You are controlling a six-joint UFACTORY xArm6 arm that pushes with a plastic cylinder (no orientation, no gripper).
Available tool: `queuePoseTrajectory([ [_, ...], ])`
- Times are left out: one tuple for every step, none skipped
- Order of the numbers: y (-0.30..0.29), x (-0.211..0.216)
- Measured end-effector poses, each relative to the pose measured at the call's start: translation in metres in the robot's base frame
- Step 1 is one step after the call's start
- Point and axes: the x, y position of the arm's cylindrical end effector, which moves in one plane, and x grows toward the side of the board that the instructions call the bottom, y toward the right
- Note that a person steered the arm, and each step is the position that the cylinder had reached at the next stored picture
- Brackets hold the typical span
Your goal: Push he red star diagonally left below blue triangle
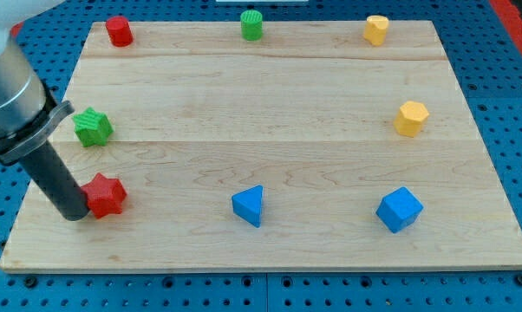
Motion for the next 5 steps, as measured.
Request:
queuePoseTrajectory([
  [0.028,-0.016],
  [0.065,-0.034],
  [0.093,-0.039],
  [0.065,-0.038],
  [0.003,-0.018],
])
